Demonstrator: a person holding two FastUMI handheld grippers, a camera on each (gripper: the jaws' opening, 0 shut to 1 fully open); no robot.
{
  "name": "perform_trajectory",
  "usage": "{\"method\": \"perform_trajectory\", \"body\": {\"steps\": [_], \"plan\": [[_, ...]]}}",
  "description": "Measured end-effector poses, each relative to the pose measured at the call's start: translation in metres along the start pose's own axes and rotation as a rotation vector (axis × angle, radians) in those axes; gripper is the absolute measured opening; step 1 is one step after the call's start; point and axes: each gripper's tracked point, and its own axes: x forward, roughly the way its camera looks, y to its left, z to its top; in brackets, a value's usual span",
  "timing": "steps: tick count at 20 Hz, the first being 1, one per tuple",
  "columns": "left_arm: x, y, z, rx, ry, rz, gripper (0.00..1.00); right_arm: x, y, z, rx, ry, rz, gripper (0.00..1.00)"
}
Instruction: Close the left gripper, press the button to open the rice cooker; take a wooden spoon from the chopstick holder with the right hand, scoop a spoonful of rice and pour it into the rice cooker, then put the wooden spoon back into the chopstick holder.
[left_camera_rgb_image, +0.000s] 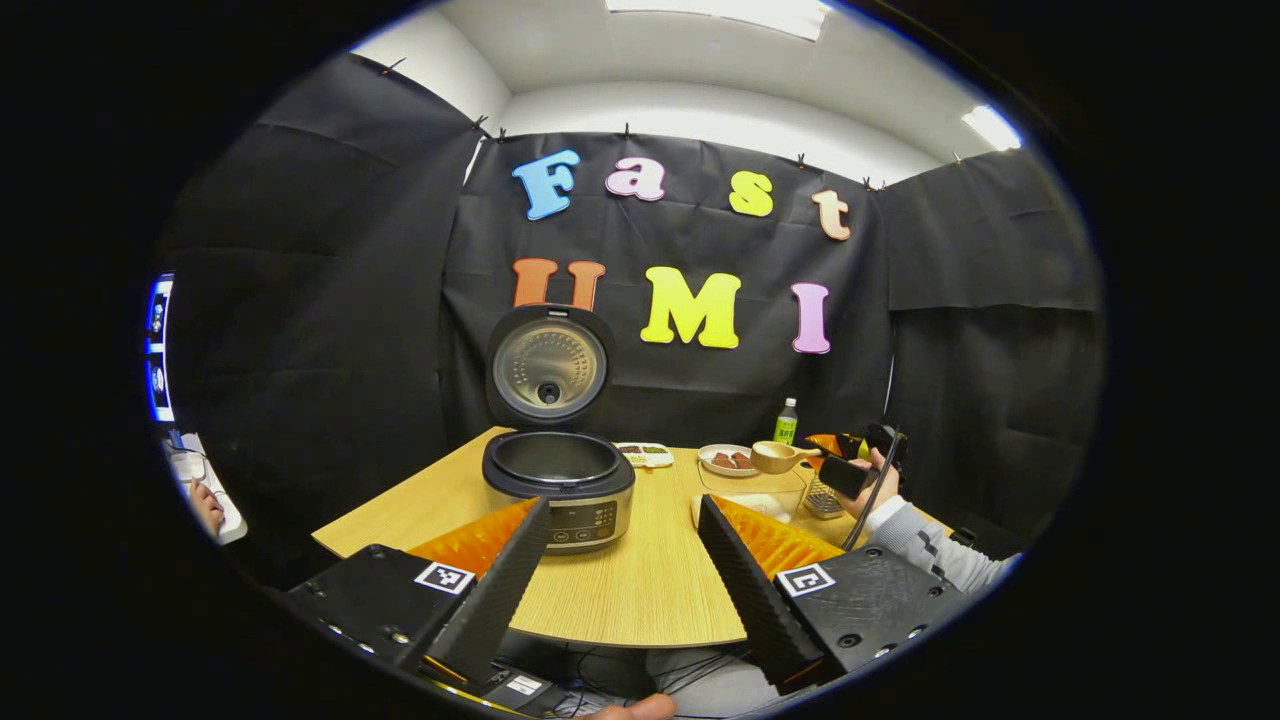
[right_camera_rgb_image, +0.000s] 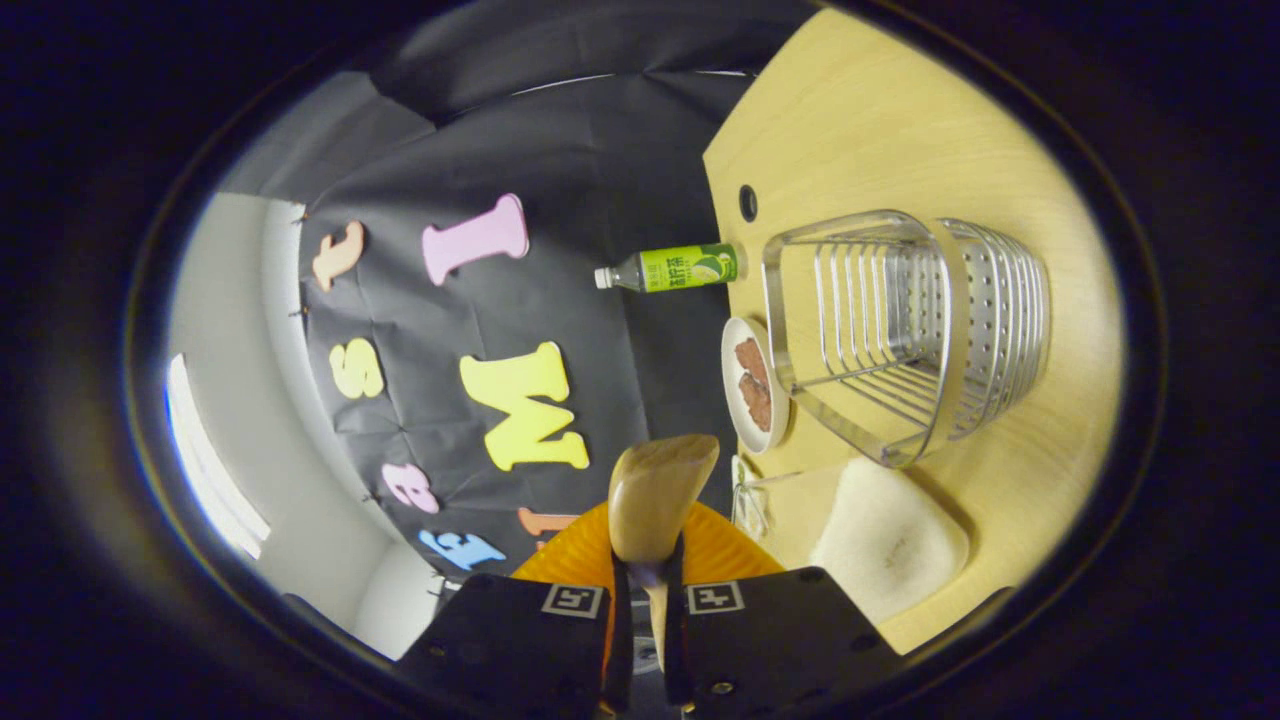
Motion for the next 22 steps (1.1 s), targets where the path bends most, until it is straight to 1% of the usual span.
{"method": "perform_trajectory", "body": {"steps": [2, 4, 7, 9, 12, 14, 18, 22], "plan": [[-0.002, 0.0, 0.001, 0.003, 0.0, 0.001, 0.95, -0.005, 0.005, 0.004, 0.038, -0.004, 0.032, 0.17], [-0.003, 0.0, 0.004, 0.003, -0.006, 0.001, 0.95, -0.004, 0.004, 0.002, 0.013, -0.016, 0.024, 0.17], [-0.008, 0.005, 0.007, 0.023, -0.019, 0.02, 0.94, -0.001, 0.014, -0.01, 0.052, 0.01, 0.043, 0.17], [-0.01, 0.006, 0.006, 0.037, -0.022, 0.029, 0.94, -0.001, 0.02, -0.026, 0.072, 0.031, 0.045, 0.17], [-0.017, 0.008, 0.005, 0.043, -0.025, 0.024, 0.95, 0.009, 0.042, -0.062, 0.073, 0.076, 0.073, 0.17], [-0.022, 0.015, 0.005, 0.044, -0.029, 0.032, 0.95, 0.018, 0.05, -0.087, 0.068, 0.101, 0.079, 0.17], [-0.032, 0.028, 0.002, 0.038, -0.03, 0.062, 0.95, 0.029, 0.063, -0.147, 0.023, 0.152, 0.065, 0.17], [-0.048, 0.047, 0.003, 0.036, -0.042, 0.095, 0.95, 0.046, 0.071, -0.205, -0.082, 0.185, 0.026, 0.17]]}}
